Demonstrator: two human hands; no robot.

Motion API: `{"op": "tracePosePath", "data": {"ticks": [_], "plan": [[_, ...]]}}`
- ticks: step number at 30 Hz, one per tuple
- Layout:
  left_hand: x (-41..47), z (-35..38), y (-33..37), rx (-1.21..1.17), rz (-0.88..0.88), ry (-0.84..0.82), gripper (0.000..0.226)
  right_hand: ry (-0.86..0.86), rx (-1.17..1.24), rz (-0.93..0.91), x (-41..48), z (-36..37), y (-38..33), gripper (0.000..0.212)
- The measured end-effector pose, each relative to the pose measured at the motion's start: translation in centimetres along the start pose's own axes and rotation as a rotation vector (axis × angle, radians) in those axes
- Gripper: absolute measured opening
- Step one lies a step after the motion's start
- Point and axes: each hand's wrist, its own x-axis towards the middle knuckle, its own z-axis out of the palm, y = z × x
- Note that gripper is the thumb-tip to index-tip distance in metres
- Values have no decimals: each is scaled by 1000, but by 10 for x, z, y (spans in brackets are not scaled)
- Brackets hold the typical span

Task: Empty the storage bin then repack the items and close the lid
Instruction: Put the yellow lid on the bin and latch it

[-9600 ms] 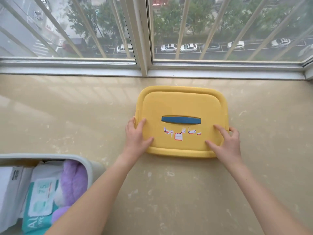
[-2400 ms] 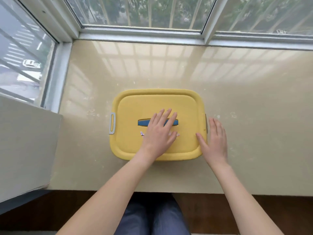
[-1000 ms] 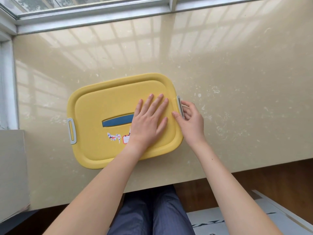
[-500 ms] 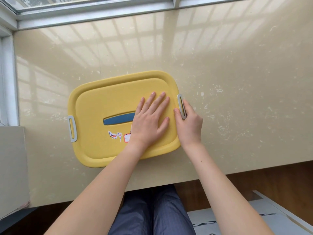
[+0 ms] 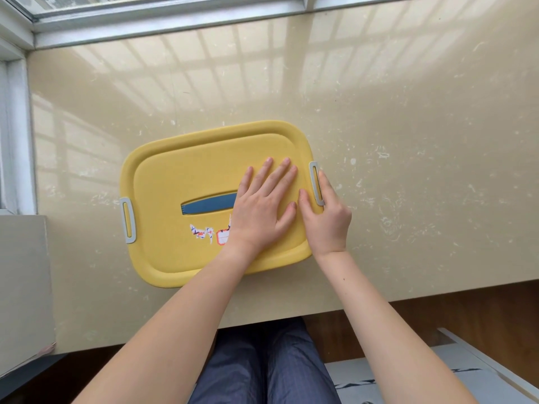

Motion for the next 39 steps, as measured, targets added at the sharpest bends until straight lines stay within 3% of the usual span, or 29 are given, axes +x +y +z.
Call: {"op": "tracePosePath", "data": {"ticks": [14,21,25,31,39], "plan": [[-1,-1,0,-46,-2,-18,62,1,7,-72,-2,3,5,43],[0,-27,3,-222,-61,-134,57,-371,-38,-22,14,-33,7,58],[-33,-55,-9,-326,-227,7,57,-481,-36,-63,21,-57,1,77],[-102,-89,-58,-291,-499,157,62,-590,-18,-64,17,-59,-5,83],[-137,-100,-106,-244,-841,57,90,-686,-91,65,21,-38,2,94]]}}
